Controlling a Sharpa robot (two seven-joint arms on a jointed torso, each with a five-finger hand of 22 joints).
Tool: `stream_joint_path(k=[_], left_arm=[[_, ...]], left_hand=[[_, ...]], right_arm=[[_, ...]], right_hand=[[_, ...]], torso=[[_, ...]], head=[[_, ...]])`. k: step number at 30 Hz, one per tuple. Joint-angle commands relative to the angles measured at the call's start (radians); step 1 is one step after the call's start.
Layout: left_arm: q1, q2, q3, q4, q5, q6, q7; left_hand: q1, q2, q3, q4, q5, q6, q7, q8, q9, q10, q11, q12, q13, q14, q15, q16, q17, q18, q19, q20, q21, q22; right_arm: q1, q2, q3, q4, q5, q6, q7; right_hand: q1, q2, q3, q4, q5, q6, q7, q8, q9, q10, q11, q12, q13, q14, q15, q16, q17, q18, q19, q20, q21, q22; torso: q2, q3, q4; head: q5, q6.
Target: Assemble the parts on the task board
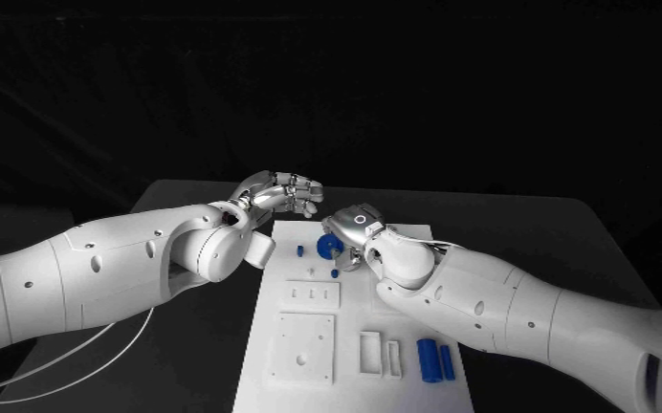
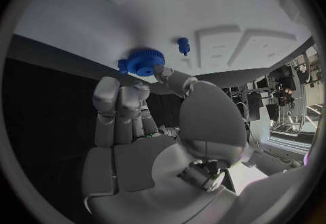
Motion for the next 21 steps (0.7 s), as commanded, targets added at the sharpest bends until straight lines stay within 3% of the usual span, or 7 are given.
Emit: stream_joint_path(k=[1,11,15,21], left_arm=[[0.001,0.002,0.001,0.003,-0.004,-0.001,0.009],[0.001,0.000,0.001,0.003,-0.004,-0.001,0.009],[0.001,-0.001,0.001,0.002,-0.004,-0.001,0.009],[0.002,-0.002,0.001,0.002,-0.004,-0.001,0.008]], left_hand=[[-0.004,-0.001,0.007,0.001,0.004,0.003,0.004,-0.006,0.001,0.003,0.005,-0.005,0.002,-0.005,-0.002,0.002,0.002,0.015,-0.005,0.000,0.005,0.019],[-0.004,-0.002,0.007,0.001,0.003,0.003,0.004,-0.006,0.001,0.003,0.005,-0.005,0.002,-0.005,-0.002,0.002,0.002,0.015,-0.005,0.000,0.005,0.019],[-0.004,-0.002,0.008,0.001,0.003,0.003,0.004,-0.006,0.002,0.003,0.005,-0.005,0.002,-0.005,-0.002,0.002,0.002,0.015,-0.005,0.000,0.005,0.019],[-0.005,-0.002,0.007,0.001,0.003,0.003,0.005,-0.007,0.002,0.003,0.005,-0.006,0.002,-0.005,-0.001,0.002,0.002,0.015,-0.005,0.000,0.005,0.019]], right_arm=[[-0.001,0.002,-0.001,-0.003,0.006,0.004,0.009],[0.000,-0.001,-0.001,-0.002,0.037,0.006,0.018],[0.000,-0.011,-0.001,0.009,0.060,0.009,0.025],[0.000,-0.014,-0.001,0.001,0.144,0.078,0.057]], right_hand=[[0.000,-0.011,-0.005,-0.005,-0.001,0.151,0.006,-0.009,-0.003,-0.022,0.009,-0.002,-0.001,0.001,0.009,-0.006,0.002,0.091,-0.003,-0.005,-0.002,0.009],[-0.007,-0.015,-0.047,-0.034,0.000,0.068,0.036,-0.065,-0.036,-0.033,0.037,0.001,-0.003,0.001,0.035,-0.012,0.009,0.091,-0.007,-0.006,-0.005,0.011],[-0.009,-0.016,-0.057,-0.039,0.001,0.055,0.042,-0.073,-0.043,-0.035,0.043,0.002,-0.004,0.001,0.040,-0.013,0.011,0.091,-0.008,-0.006,-0.006,0.011],[-0.008,-0.012,-0.058,-0.039,0.005,0.056,0.043,-0.073,-0.044,-0.036,0.044,0.003,-0.004,0.002,0.042,-0.014,0.012,0.091,-0.008,-0.005,-0.007,0.010]], torso=[[0.000,-0.0003,0.0001],[-0.001,0.0005,-0.0009],[-0.001,0.0014,-0.0008],[-0.001,0.0016,-0.0022]], head=[[0.000,-0.001],[0.001,-0.002],[0.002,-0.001],[0.002,0.000]])
